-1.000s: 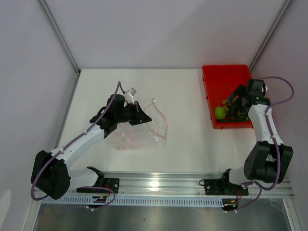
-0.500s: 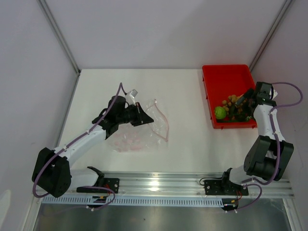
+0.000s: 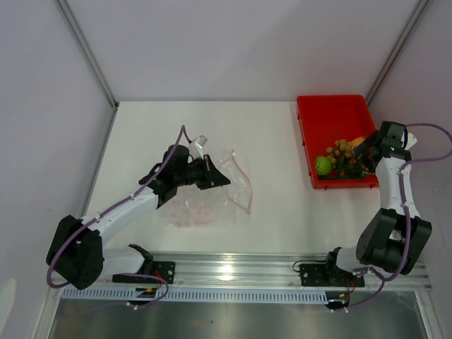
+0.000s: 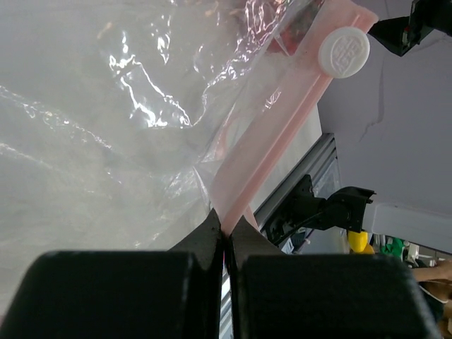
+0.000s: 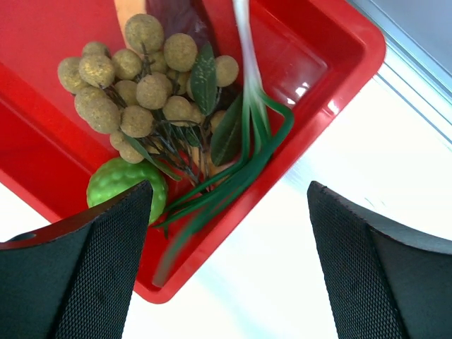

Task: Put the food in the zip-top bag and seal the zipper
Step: Pick up the fake vegetable from the bin.

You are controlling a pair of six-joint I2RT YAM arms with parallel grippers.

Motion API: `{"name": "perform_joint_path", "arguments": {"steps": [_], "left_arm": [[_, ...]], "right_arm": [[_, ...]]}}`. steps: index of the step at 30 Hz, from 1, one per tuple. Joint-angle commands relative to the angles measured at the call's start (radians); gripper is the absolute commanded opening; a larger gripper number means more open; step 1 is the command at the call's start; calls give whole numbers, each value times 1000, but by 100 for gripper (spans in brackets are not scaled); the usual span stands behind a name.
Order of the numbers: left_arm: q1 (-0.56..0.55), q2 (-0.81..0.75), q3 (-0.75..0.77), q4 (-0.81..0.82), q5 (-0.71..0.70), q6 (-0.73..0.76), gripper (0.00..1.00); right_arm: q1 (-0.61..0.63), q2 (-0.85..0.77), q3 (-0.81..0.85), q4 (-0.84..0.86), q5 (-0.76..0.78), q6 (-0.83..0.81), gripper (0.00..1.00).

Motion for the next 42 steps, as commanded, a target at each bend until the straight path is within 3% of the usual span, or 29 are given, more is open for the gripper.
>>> {"name": "perform_joint_path", "arguments": {"steps": [1, 6, 11, 21, 34, 37, 38, 42], "left_arm": [[-24, -23, -22, 66, 8, -31, 1], [-67, -38, -88, 125, 8, -57, 1], [-76, -49, -148, 178, 45, -77, 1], [-76, -78, -163, 185, 57, -51, 1], [-75, -73, -177, 180, 63, -42, 1], [-76, -84, -176, 160, 50, -37, 1], [-75, -87, -171, 148, 47, -36, 1], [-76, -96, -168, 129, 31, -36, 1]], "right_arm": [[-7, -10, 55, -64, 48, 32, 91], [-69, -10, 45, -101, 47, 31, 91], [-141, -5, 15, -95, -143, 20, 87], [-165, 1, -28, 5, -306, 58, 76], [-157, 68, -120, 132, -320, 115, 67], [-158, 90, -122, 154, -340, 115, 55], [-158, 102, -119, 164, -351, 116, 43], [-139, 91, -73, 143, -381, 92, 14]]}}
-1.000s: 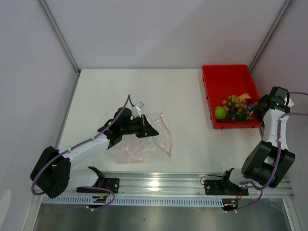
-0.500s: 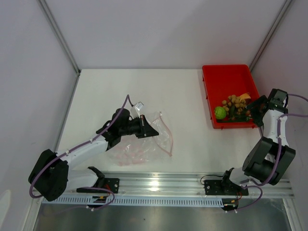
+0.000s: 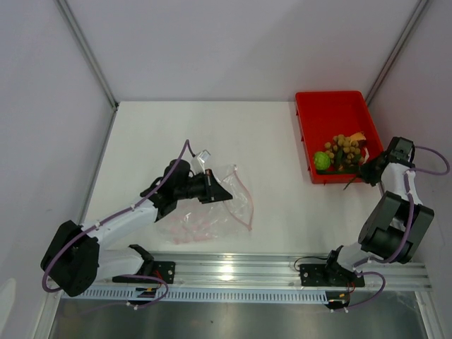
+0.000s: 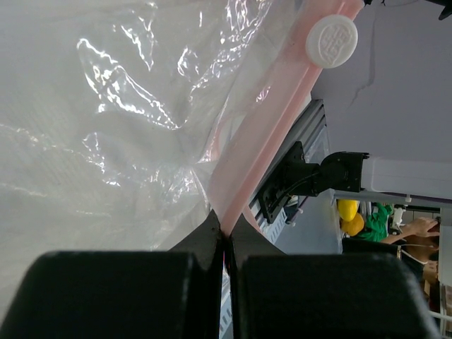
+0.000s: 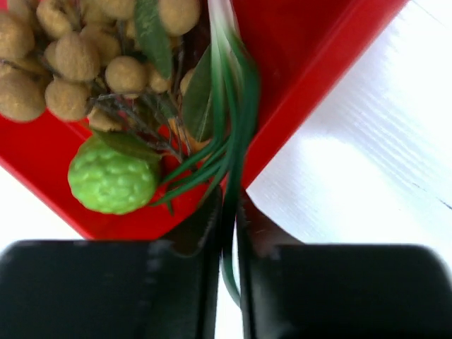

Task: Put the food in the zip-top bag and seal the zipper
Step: Pick up the fake vegetable from the bin, then place the fake vegetable at the center of the board.

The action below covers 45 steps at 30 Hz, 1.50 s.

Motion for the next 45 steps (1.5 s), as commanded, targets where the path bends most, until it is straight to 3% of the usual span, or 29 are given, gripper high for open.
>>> {"name": "perform_joint_path", "arguments": {"steps": [1, 2, 17, 24, 30, 35, 40, 45], "left_arm": [[-6, -33, 6, -5, -14, 19, 1], [-6, -33, 11, -13, -17, 20, 0], [-6, -141, 62, -229, -111, 57, 1], [-6, -218, 123, -370, -177, 85, 1], [-6, -307, 201, -517, -253, 114, 1], [-5, -387, 223, -588, -318, 119, 1], [-5, -430, 224, -628, -327, 100, 0], [-6, -470, 233, -669, -369, 95, 0]], "right_arm": [[24, -14, 80, 25, -38, -14, 11], [44, -38, 93, 2, -27, -16, 0], [181, -325, 346, -229, 62, -85, 0], [402, -403, 383, -324, 15, -141, 0], [612, -456, 345, -383, -65, -135, 0], [765, -503, 192, -374, -96, -114, 0], [805, -483, 12, -305, -191, -128, 0], [874, -373, -27, -317, -139, -200, 0]]}}
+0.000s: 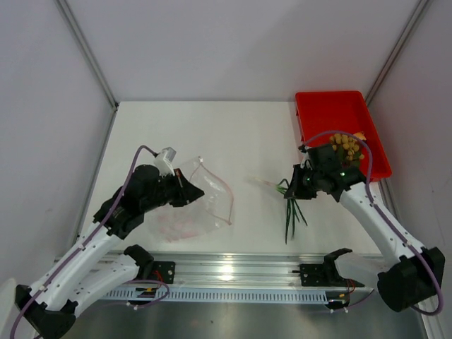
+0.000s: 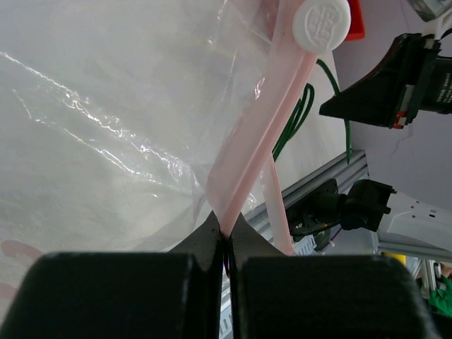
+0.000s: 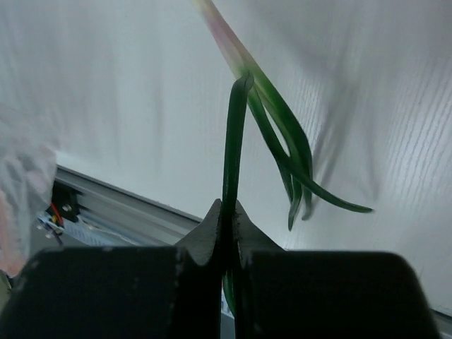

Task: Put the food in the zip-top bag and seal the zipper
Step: Place the fake vegetable at the center of the board.

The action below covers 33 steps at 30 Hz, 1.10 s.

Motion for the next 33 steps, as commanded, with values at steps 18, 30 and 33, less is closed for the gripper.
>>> {"name": "perform_joint_path", "arguments": {"steps": [18, 30, 33], "left_arm": [[-4, 14, 79, -72, -80, 41, 1], [-3, 41, 73, -40, -62, 60, 1], [-3, 33, 68, -42, -62, 61, 1]], "right_arm": [[78, 603, 320, 72, 372, -129, 63], [222, 415, 335, 27, 706, 80, 99], [224, 361, 259, 121, 592, 198, 99]]}}
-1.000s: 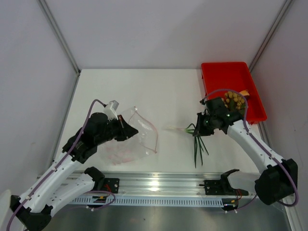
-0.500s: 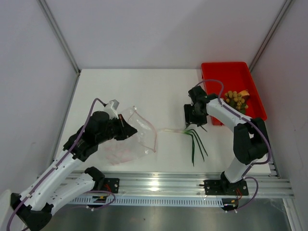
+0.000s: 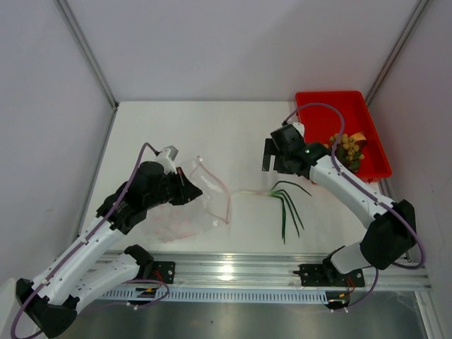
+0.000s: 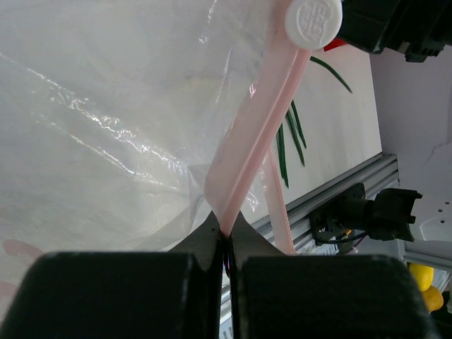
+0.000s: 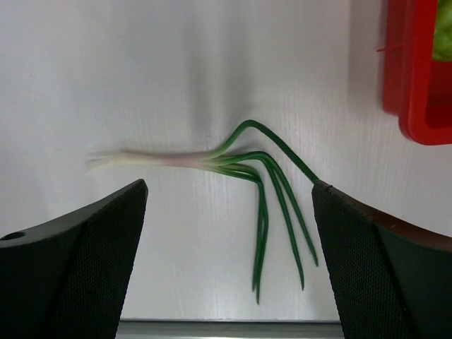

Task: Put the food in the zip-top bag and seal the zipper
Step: Place the fake vegetable at the center of the board, then pick up the fake vegetable at the center of the board.

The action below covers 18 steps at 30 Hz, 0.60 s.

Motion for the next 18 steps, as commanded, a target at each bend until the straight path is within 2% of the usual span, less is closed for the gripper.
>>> {"name": "perform_joint_path", "arguments": {"steps": [1, 3, 5, 7, 8, 12, 14, 18], "left_arm": [[-4, -17, 34, 32, 4, 24, 0], [-4, -28, 33, 35, 4, 23, 0], [-4, -40, 31, 32, 6, 23, 1], [-4, -48, 31, 28, 9, 21, 1], [-3, -51, 31, 26, 10, 21, 1], [-3, -65, 33, 14, 17, 26, 1], [-4, -74, 34, 5, 17, 29, 0], [-3, -90, 31, -12, 15, 37, 1]], "right_arm": [[2, -69, -105, 95, -76, 239, 99], [6, -64, -148, 157, -121, 356, 99], [36, -38, -162, 148, -85, 544, 99], [71, 17, -153, 127, -13, 640, 98], [94, 38, -129, 110, 4, 738, 95], [128, 174, -59, 25, 76, 951, 87], [136, 215, -39, -4, 87, 1011, 80], [130, 270, -58, -24, 112, 1140, 74]]}}
